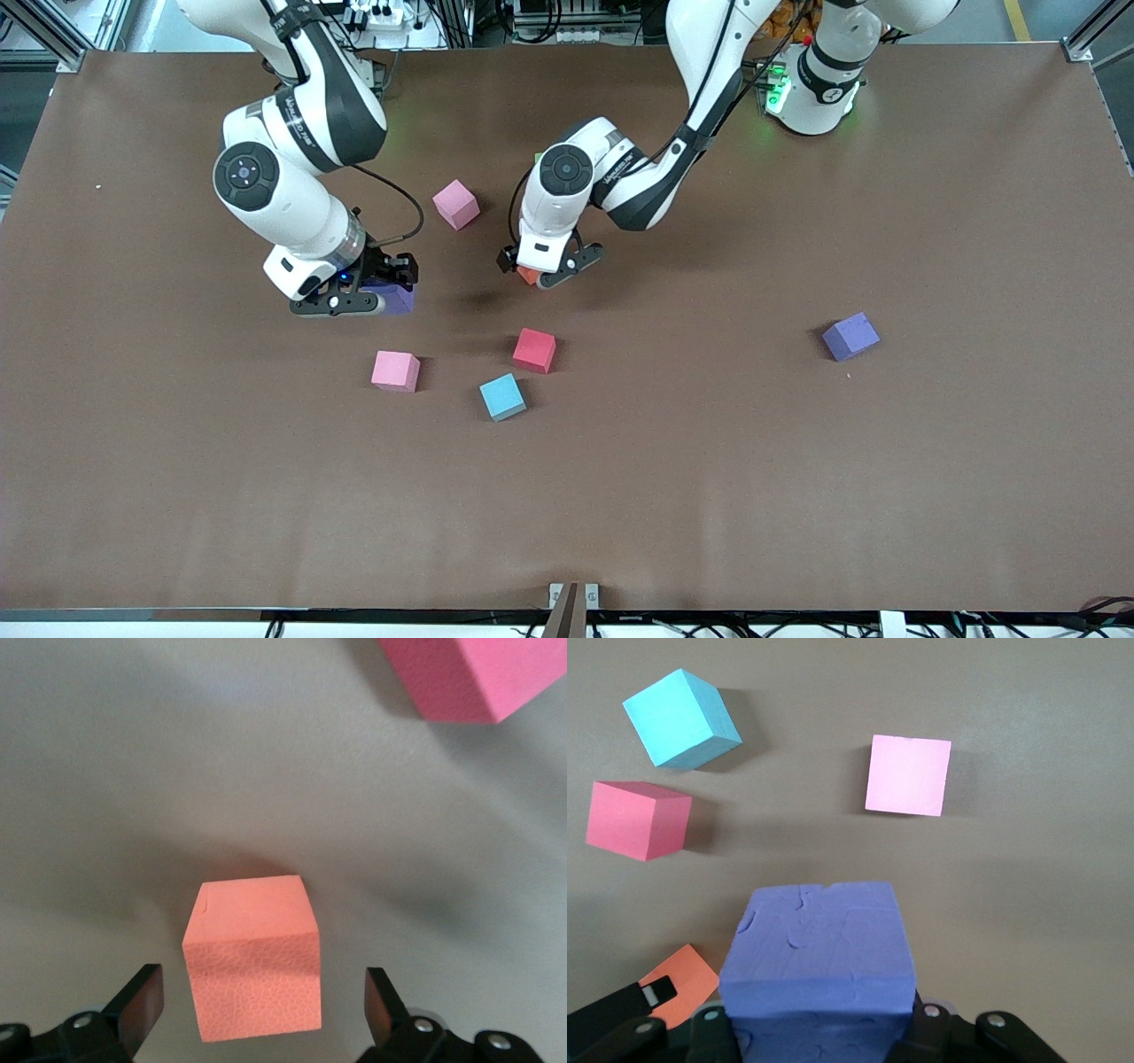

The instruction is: Arrange blocks into number 1

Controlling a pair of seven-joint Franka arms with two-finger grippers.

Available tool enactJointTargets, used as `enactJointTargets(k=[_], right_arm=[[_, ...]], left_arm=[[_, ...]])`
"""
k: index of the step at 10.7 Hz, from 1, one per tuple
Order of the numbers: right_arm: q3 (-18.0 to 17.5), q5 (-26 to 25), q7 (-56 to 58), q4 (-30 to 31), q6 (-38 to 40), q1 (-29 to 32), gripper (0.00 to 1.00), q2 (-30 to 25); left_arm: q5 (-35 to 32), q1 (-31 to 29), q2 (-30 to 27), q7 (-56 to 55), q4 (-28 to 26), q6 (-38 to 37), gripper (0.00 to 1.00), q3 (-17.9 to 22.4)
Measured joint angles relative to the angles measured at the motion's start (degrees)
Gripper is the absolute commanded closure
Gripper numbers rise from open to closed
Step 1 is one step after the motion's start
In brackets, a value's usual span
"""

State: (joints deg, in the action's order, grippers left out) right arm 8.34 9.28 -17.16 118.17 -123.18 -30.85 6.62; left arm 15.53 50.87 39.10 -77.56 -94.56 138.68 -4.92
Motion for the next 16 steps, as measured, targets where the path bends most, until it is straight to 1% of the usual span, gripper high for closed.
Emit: enactJointTargets(k=[7,8,9,10,13,14,15,16], right_arm=[[0.01,0.00,0.05,0.15,-0.33,-0.01,0.48,0.00],[0.01,0.00,0.06,0.16,-0.39,-0.02,0.48,0.00],[0.01,0.00,0.07,0.16,-0.48,-0.02,0.48,0.00],[0.01,0.00,0.07,0.18,-0.56,-0.02,0.48,0.00],[0.01,0.00,0.11,0.26,-0.69,-0.05,0.48,0.00],[0.01,0.00,0.12,0.28,-0.81,-0.06,0.48,0.00],[0.01,0.00,0.12,0.30,-0.91,-0.08,0.48,0.01],[0.02,0.02,0.09,0.32,-0.97,-0.13,0.49,0.01]], left_arm=[[1.29,0.33,1.24,0.00,0.28,0.05,0.00,0.08],[1.29,0.61,1.83,0.00,0.29,0.27,0.21,0.07],[1.30,0.86,2.40,0.00,0.30,0.65,0.73,0.07],[1.30,0.97,2.80,0.00,0.36,0.86,1.00,0.07],[0.88,1.00,1.92,2.96,1.36,0.84,1.00,0.32],[-1.12,0.82,0.49,4.12,1.19,0.24,1.00,0.84],[-4.95,-0.23,-1.78,4.14,0.93,-1.61,1.00,1.41],[-8.29,-2.28,-4.15,4.28,0.76,-4.33,1.00,1.76]])
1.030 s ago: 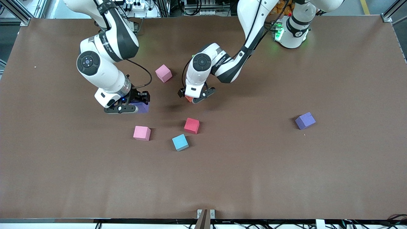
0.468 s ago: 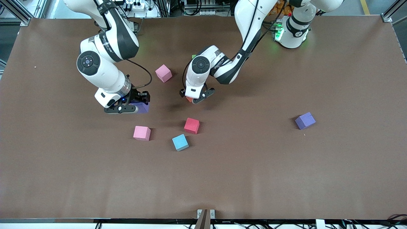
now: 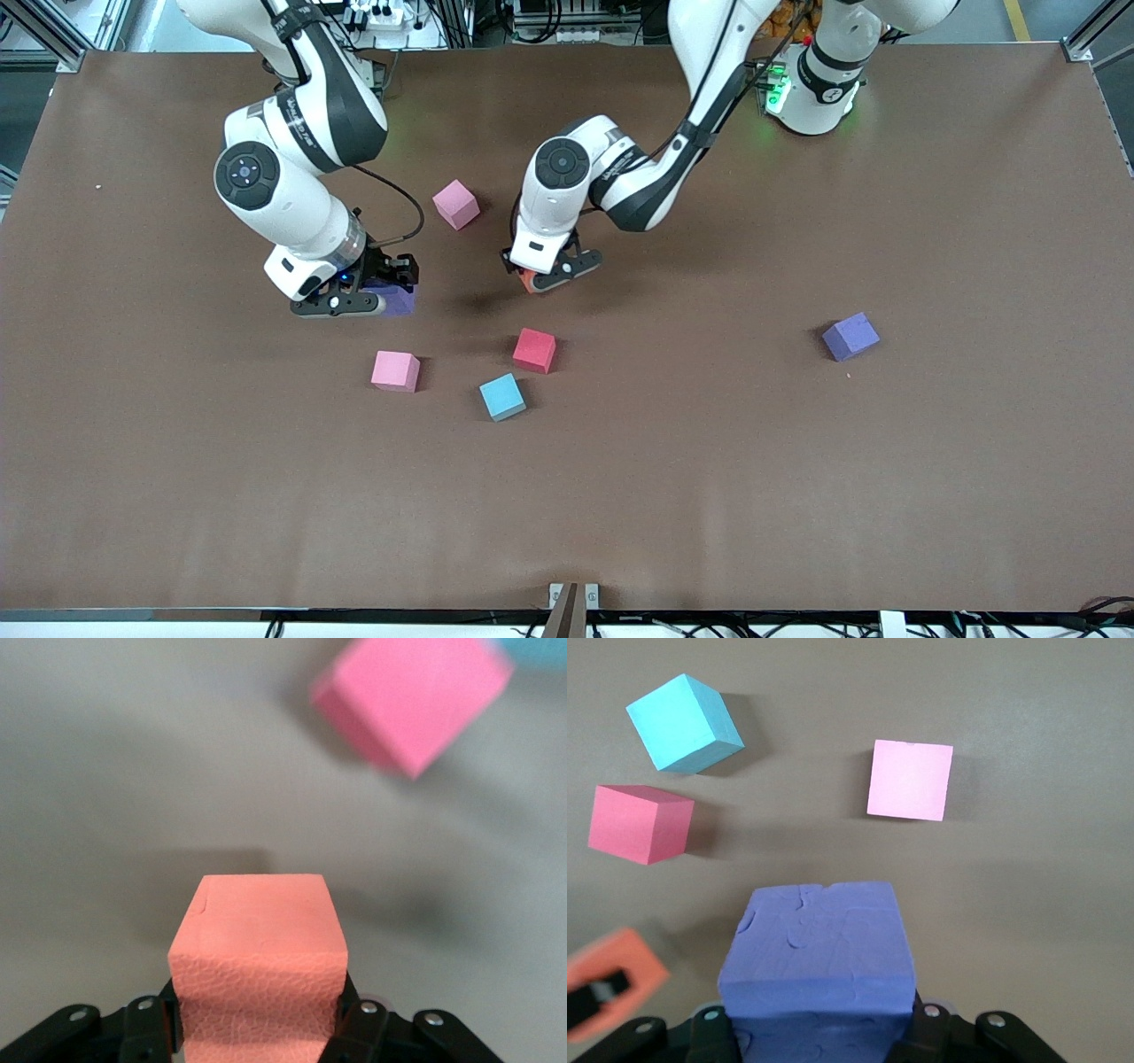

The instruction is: Arrange blocks into number 1

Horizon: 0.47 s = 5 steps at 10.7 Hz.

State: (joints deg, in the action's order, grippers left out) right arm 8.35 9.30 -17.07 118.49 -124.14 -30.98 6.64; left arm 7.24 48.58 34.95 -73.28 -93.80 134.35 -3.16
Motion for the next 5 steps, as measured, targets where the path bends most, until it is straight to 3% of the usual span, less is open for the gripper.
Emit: enactJointTargets(k=[2,5], right_arm=[[0.00,0.28,-1.35,0.09,-0.10,-0.13,0.49,0.03],[-0.11,0.55,-4.28,0.31,-0.57,-1.42,0.49,0.11]], left_arm=[[-3.89,-5.95,-3.96,3.11,-0.30,-4.21,1.00,0.18],[-4.02,-13.57,-6.32,9.74,-0.77,-5.17,1.00,0.39]])
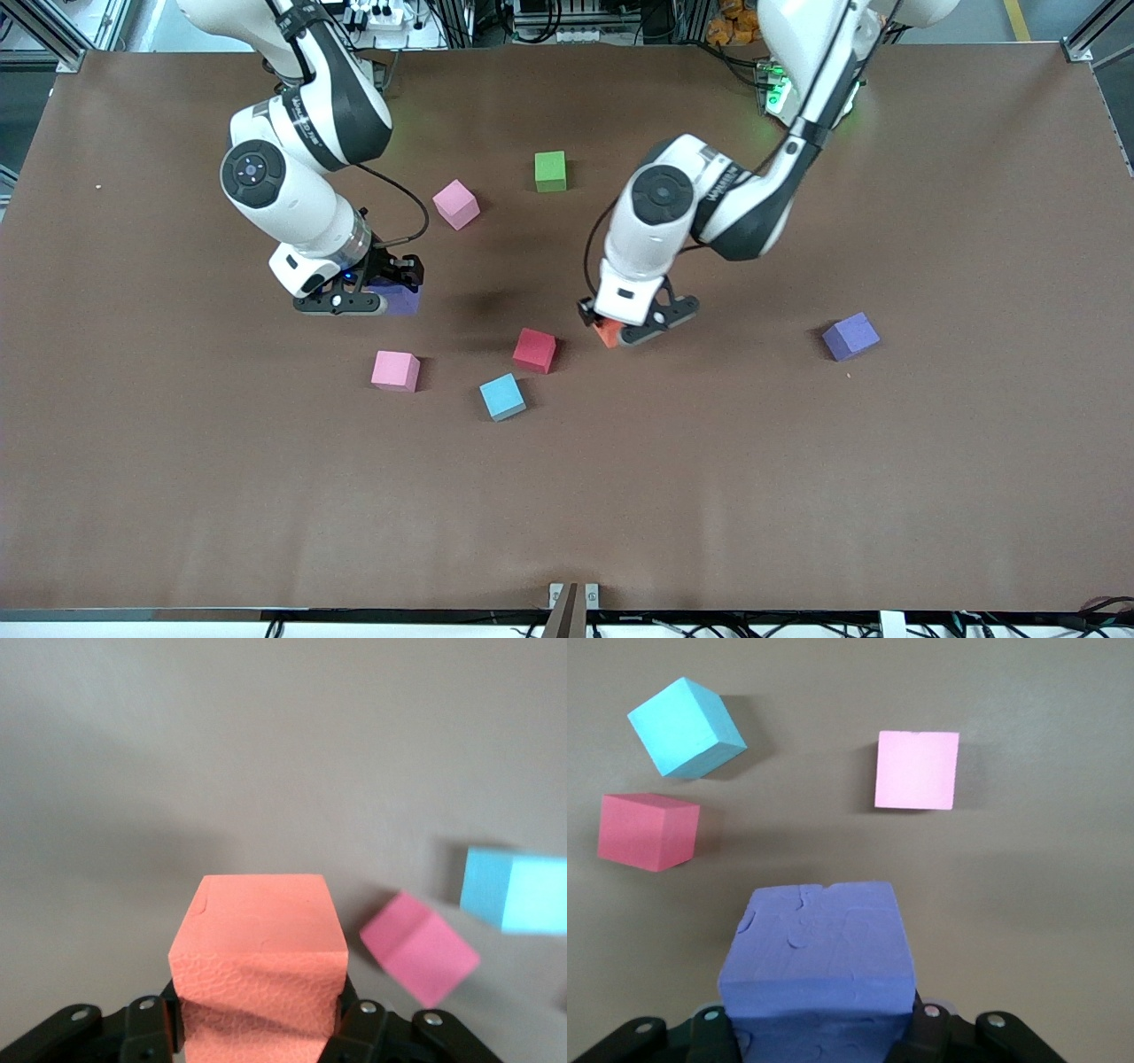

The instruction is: Arrange blocks into number 1

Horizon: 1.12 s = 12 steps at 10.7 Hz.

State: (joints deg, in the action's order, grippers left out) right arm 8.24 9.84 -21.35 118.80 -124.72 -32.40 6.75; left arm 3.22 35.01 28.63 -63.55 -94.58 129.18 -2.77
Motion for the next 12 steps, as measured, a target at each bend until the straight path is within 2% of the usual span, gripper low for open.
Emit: enactJointTargets(k=[2,5,9,12], right_arm=[[-0.08,0.04,-0.59,0.57,-0.98,-3.37,0.49,0.61],[-0.21,0.11,-7.84,0.78,-3.97,-12.89,0.49,2.49],[-0.38,0.12,-21.70,0.97,-7.08,-26.34,0.50,4.99],[-0.47,0.12,-28.03,1.51,-11.57,-32.28,0.50,10.10]], left_arm=[[-0.04,-4.82,-0.55,5.11,0.07,-0.01,1.00,0.08],[-0.04,-10.06,-0.90,9.94,0.35,-0.01,1.00,0.05],[-0.04,-10.68,-0.94,10.56,0.34,-0.18,1.00,-0.15],[-0.04,-10.64,-0.94,10.56,0.32,-0.25,1.00,-0.32]])
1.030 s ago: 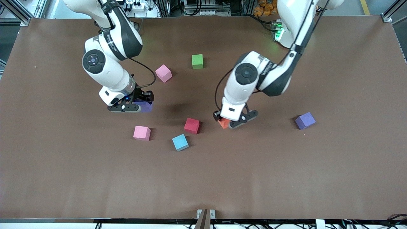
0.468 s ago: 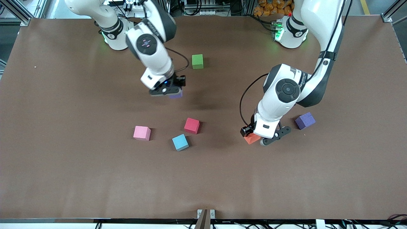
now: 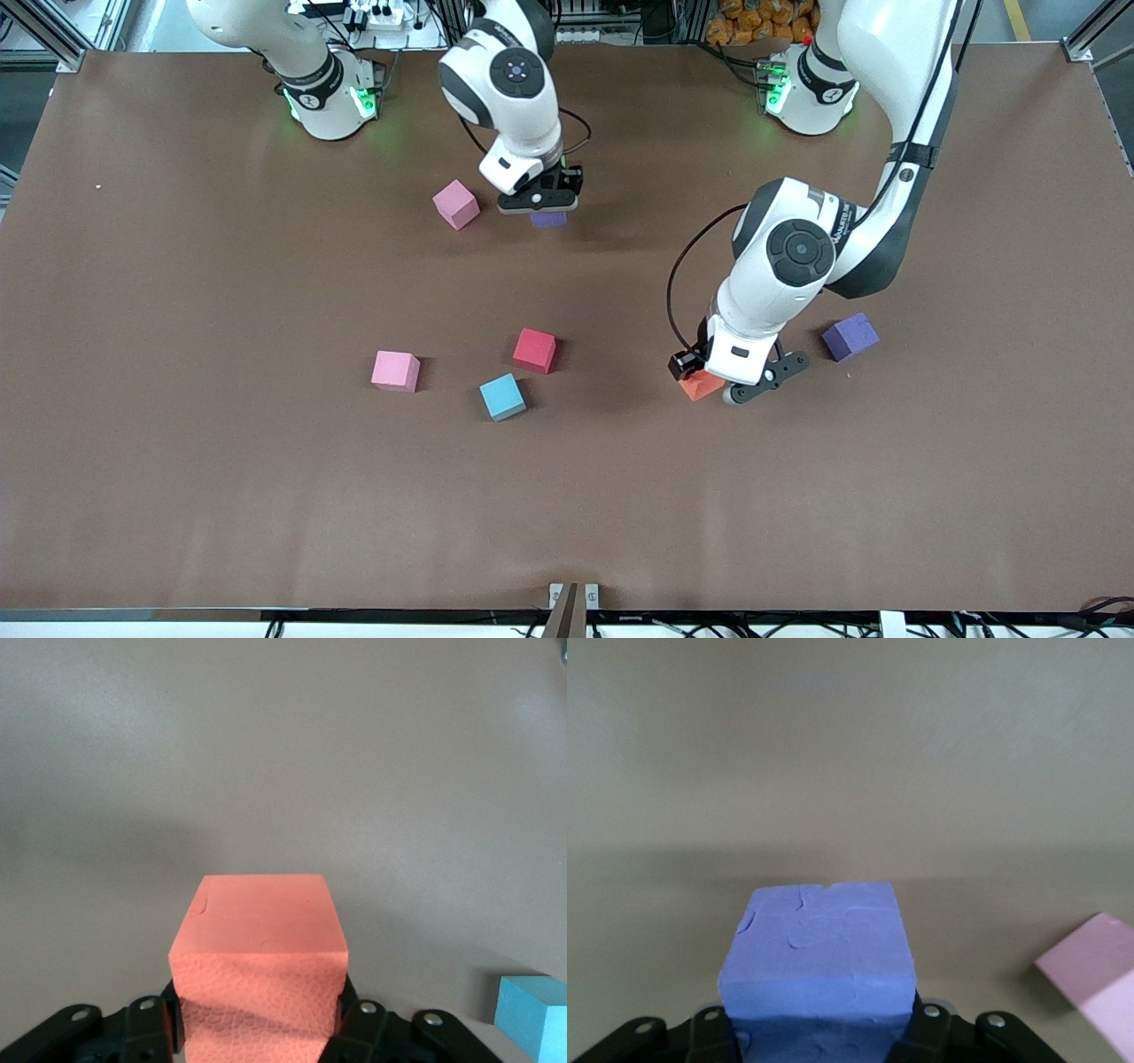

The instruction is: Arrange blocks into number 1

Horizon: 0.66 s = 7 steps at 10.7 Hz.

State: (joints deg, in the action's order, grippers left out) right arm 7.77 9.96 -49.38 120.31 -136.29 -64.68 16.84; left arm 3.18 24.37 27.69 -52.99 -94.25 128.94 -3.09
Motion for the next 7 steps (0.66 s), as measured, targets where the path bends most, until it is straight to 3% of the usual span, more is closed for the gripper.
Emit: enactJointTargets(k=[3,7], right_arm=[[-0.02,0.08,-3.21,0.12,-2.91,-1.39,0.49,4.37],[-0.84,0.53,-5.09,0.92,-2.38,-2.11,0.47,5.02]], left_arm=[[0.00,0.05,0.00,0.00,0.00,-0.61,1.00,-0.24],[0.00,0.28,-0.18,0.00,0.03,-2.30,1.00,-0.78]])
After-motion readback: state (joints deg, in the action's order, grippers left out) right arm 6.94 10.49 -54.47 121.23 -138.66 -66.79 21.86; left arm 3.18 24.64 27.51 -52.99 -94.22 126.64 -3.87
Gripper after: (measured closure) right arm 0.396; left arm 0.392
